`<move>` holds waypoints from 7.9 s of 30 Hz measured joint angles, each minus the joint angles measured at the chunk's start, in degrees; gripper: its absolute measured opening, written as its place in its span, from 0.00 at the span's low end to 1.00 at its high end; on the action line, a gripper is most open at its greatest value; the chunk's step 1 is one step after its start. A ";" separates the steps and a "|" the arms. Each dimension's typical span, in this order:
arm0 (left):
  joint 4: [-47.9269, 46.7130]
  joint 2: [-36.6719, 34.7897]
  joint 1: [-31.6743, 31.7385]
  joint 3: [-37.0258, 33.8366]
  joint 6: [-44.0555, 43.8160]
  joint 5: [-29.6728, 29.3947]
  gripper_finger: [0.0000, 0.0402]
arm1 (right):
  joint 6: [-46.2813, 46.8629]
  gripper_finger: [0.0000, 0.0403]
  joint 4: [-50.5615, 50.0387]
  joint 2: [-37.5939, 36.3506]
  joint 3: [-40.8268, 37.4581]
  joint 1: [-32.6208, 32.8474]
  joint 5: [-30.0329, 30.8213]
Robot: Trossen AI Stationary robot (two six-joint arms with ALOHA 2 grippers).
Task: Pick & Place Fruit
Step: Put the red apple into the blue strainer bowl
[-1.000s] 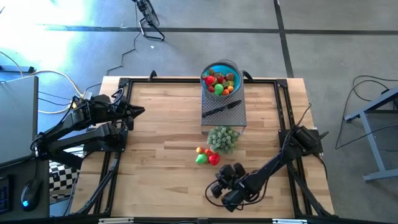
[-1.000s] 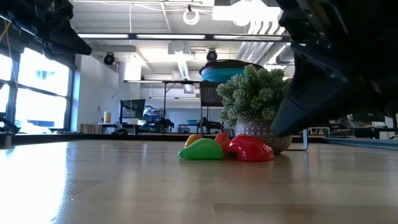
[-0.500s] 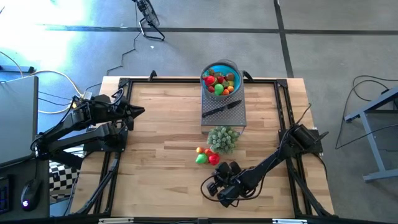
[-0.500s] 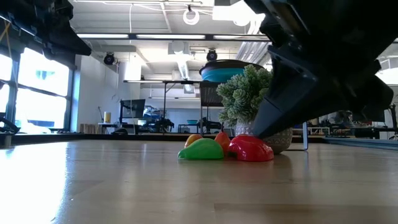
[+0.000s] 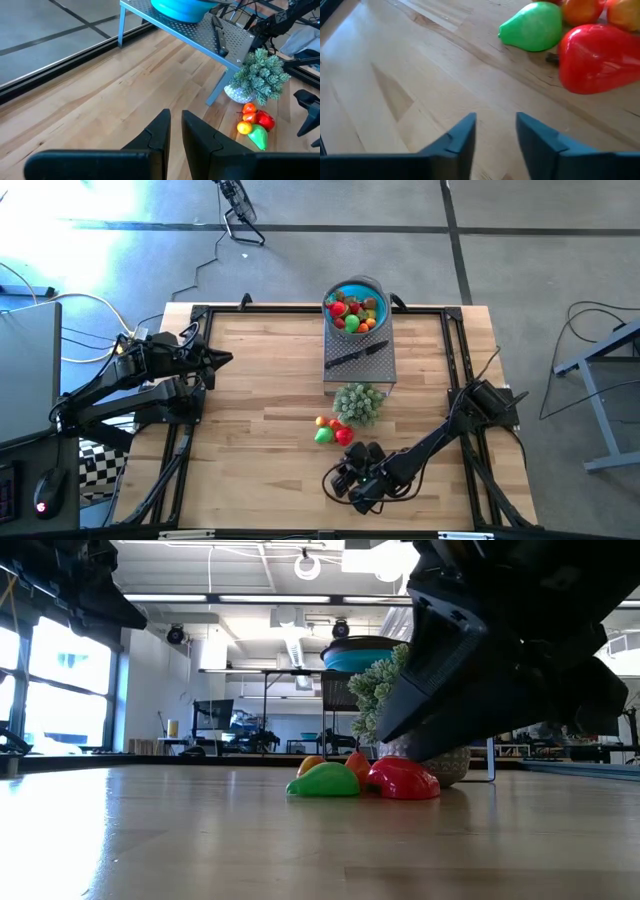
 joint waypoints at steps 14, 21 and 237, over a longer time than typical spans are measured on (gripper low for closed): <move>-0.04 0.00 0.02 0.00 0.01 0.02 0.11 | 0.56 0.78 -6.80 -0.02 0.00 -2.32 -0.67; -0.07 0.00 0.02 0.00 0.00 0.02 0.11 | 0.62 0.89 -7.77 -0.02 0.00 -5.46 -7.95; -1.53 0.01 0.02 -0.02 0.01 -0.31 0.11 | 35.35 0.92 -21.38 -3.48 -0.01 -2.60 -5.21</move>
